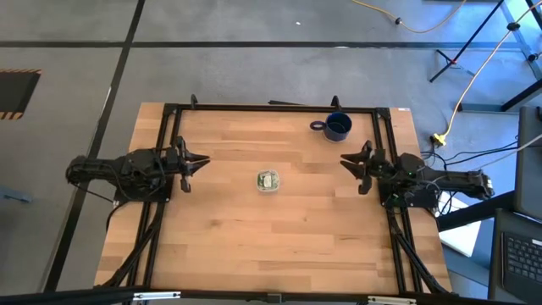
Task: Pick and place Stevia / Truvia into bins
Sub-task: Return to Home Position
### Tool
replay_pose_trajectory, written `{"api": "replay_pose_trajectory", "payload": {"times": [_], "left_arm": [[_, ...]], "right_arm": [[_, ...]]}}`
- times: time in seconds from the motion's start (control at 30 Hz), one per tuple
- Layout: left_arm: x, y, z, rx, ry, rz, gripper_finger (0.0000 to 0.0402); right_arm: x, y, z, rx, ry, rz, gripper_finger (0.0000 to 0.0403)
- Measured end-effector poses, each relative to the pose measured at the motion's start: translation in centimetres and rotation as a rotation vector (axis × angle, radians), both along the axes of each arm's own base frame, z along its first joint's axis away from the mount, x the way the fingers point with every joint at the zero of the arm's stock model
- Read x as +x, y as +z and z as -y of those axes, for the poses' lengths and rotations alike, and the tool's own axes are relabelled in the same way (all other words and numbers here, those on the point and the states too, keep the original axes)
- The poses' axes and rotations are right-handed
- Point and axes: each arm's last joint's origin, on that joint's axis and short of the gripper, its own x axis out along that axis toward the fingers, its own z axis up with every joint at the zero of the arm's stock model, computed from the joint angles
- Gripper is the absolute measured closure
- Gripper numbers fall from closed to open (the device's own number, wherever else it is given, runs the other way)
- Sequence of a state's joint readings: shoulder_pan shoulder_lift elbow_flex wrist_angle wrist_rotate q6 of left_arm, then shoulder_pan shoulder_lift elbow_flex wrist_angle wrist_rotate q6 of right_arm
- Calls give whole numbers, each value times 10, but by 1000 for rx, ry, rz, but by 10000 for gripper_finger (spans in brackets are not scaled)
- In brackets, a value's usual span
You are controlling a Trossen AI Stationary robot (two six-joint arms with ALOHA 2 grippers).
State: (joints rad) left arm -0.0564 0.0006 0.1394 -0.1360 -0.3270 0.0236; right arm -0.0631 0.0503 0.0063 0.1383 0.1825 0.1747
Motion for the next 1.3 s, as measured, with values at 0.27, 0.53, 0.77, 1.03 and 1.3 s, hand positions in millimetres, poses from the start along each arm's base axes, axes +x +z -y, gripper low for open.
{"api": "replay_pose_trajectory", "payload": {"times": [0.27, 0.53, 0.77, 1.03, 1.3], "left_arm": [[3, -10, -2, -48, -11, -2, 355], [7, -23, -4, -66, 11, -8, 355], [7, -23, -4, -63, 18, -11, 355], [6, -23, -8, 18, 156, -39, 355], [2, -23, -15, -20, 426, -16, 355]], "right_arm": [[-3, 1, 0, -30, -3, 10, 289], [-3, -1, 0, -26, -2, -15, 289], [-3, -2, 0, -46, -5, -26, 289], [-3, -4, 0, -96, -16, -57, 289], [-7, -1, 8, -179, -328, -91, 289]]}}
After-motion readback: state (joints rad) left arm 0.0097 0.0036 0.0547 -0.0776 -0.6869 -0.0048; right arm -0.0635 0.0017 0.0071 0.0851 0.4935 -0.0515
